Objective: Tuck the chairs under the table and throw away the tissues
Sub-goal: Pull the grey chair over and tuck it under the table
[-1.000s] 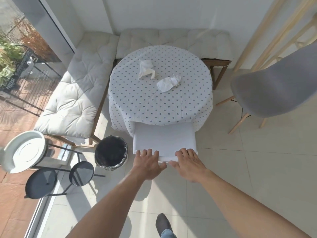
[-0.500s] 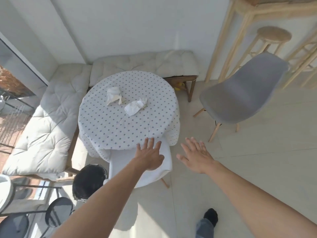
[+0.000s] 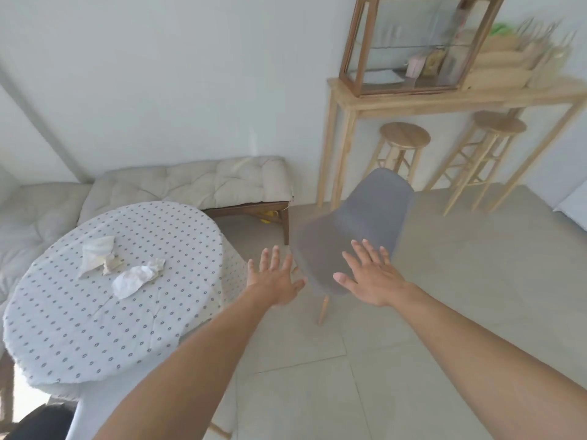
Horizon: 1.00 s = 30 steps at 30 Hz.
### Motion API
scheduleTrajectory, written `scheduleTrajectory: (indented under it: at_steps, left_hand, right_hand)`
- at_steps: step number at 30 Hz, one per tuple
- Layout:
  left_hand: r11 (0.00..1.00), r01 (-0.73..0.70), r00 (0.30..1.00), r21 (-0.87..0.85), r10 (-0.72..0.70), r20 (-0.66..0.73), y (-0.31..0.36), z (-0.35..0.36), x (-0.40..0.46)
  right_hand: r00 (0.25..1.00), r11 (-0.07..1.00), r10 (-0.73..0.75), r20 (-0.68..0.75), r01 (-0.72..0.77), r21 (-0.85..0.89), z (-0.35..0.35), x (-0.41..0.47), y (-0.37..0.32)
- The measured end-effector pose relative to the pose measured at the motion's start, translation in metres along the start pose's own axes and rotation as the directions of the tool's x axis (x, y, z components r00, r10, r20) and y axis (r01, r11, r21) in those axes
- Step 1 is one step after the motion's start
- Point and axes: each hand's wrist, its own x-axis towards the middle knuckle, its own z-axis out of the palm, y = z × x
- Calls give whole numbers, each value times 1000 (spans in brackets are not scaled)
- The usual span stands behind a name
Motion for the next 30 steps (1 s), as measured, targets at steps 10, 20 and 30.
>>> scheduleTrajectory:
  at_steps: [10,20,30]
  left_hand:
    - [999,25,998,-37,-27,-52,95,-58,190]
    - [975,190,982,-113,-190,10,111,-112,363]
    - [757,578,802,-305,-596,43,90,-110,418]
  right_hand:
    - [999,998,-13,-41,10,-55,-50,123,161]
    - [982,977,-183,43,187,-106,-99,319,248]
    - [779,742,-600,183,627,-237,-94,511,243]
